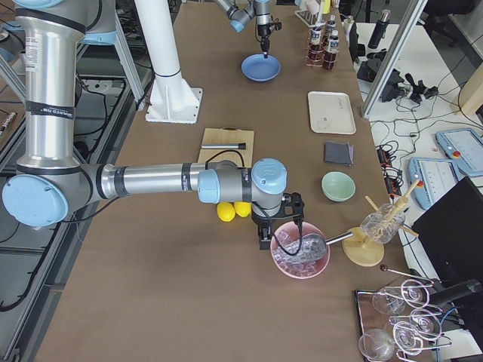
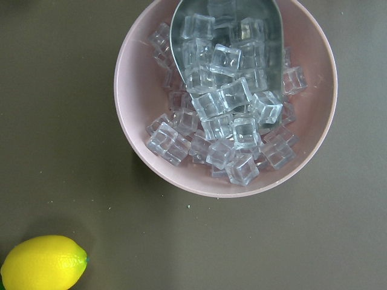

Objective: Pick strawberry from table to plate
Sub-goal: 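Push the blue plate with the left gripper toward the table center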

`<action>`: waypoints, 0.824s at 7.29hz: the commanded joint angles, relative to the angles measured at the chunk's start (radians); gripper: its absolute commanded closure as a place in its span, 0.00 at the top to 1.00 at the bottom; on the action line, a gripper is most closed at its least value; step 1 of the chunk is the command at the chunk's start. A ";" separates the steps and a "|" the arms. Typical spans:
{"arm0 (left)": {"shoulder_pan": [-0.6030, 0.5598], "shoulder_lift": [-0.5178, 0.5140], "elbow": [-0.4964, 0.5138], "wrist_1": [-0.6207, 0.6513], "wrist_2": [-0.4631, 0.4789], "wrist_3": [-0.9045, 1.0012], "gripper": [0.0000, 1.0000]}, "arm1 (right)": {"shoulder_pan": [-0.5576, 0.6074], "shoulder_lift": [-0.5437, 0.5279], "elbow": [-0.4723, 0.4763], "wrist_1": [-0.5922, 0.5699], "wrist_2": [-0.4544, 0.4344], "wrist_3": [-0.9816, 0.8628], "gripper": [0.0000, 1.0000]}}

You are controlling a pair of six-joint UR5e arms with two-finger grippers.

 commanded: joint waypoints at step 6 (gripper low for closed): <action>0.222 -0.444 0.151 0.251 0.237 -0.156 0.00 | 0.000 0.008 -0.001 0.000 0.003 0.002 1.00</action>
